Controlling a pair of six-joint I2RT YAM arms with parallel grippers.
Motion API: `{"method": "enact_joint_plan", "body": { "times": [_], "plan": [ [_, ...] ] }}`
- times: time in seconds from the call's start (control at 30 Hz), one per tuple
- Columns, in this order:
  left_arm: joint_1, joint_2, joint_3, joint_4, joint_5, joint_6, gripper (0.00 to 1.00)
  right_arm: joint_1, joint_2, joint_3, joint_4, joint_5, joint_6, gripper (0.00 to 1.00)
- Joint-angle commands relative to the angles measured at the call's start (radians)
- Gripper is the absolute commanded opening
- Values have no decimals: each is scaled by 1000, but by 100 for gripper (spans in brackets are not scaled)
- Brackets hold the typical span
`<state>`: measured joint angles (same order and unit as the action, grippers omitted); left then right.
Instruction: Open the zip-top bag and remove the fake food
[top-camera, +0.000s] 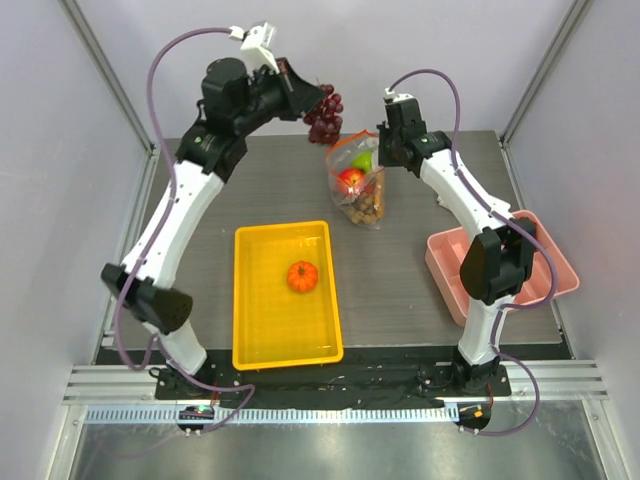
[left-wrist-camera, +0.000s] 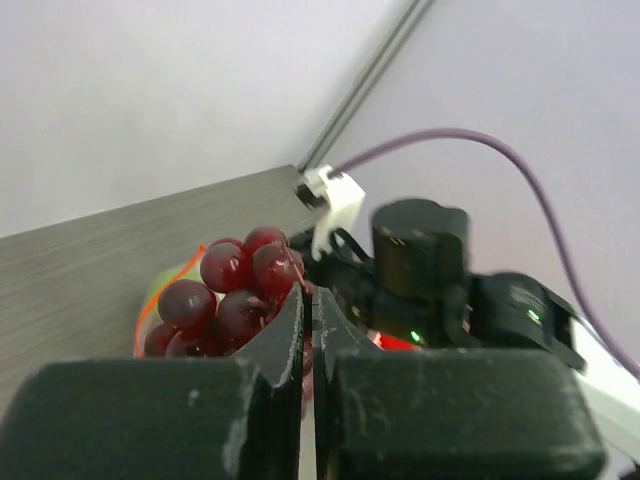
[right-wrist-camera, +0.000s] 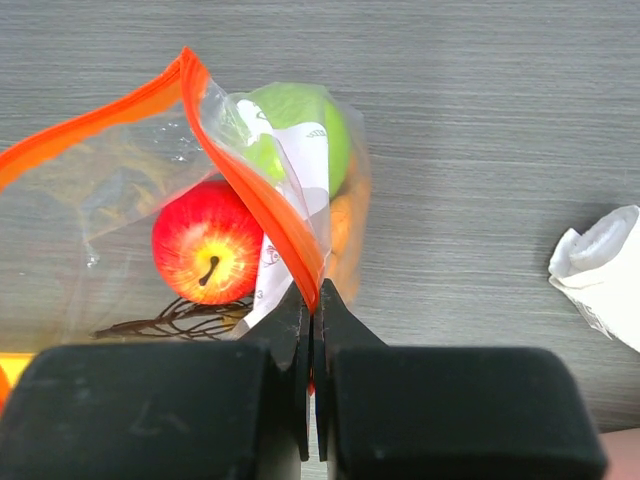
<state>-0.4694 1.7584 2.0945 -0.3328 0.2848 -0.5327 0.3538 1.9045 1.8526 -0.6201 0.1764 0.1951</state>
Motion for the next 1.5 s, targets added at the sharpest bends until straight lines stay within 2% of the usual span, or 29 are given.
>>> {"method": "enact_joint_plan", "body": {
  "times": [0.0,0.03,0.13,0.17,0.37,0.57,0.73,0.93,0.97,1.0,1.03,1.07,1.1,1.13,1.2,1.23,1.27,1.33,1.37,1.43,1.47],
  "plan": [
    [3,-163,-146,-9,79,10,0,-6,-76,-38,31,20,10,1],
    [2,-193,-239,12,83,-7,0,-6,-79,-46,36,20,7,1],
    [0,-325,-387,14,73,-29,0,-9,-93,-64,40,12,7,1],
    [2,-364,-501,18,64,-32,0,-7,-96,-75,43,6,4,1],
    [2,-654,-954,49,-7,-64,0,-9,-125,-99,56,-6,-9,2],
    [2,-842,-1203,12,-82,-82,0,-7,-137,-107,59,5,-22,1],
    [2,-840,-1335,24,-206,-87,0,-7,-144,-119,74,-21,-8,2],
    [2,-820,-1396,15,-378,-174,0,-7,-145,-133,77,-22,-5,2],
    [2,-815,-1390,-3,-389,-164,21,-6,-145,-133,77,-22,-3,1],
    [2,-812,-1375,-21,-372,-144,34,-7,-145,-133,77,-22,-3,1],
    [2,-832,-1364,-29,-372,-124,41,-6,-144,-132,77,-25,-5,1],
    [0,-856,-1363,1,-377,-104,91,-7,-147,-130,76,-40,-3,1],
    [0,-885,-1364,35,-377,-87,98,-6,-147,-130,76,-47,-8,1],
    [0,-921,-1360,57,-377,-75,100,-6,-151,-130,76,-55,-13,1],
    [2,-912,-1296,77,-360,-36,98,-3,-153,-130,82,-54,-20,1],
    [0,-869,-1268,84,-316,-32,92,-3,-148,-127,80,-54,-28,2],
    [0,-841,-1245,107,-291,-27,71,-3,-147,-119,80,-54,-34,2],
    [0,-771,-1173,179,-155,-49,60,-3,-144,-113,80,-63,-48,1],
    [0,-698,-1151,214,-109,-61,50,-4,-144,-112,80,-63,-51,1],
    [2,-607,-1065,318,-18,-108,42,-3,-143,-107,80,-63,-49,1],
    [2,-512,-1029,349,43,-130,11,-3,-144,-105,82,-64,-49,1]
  ]
}}
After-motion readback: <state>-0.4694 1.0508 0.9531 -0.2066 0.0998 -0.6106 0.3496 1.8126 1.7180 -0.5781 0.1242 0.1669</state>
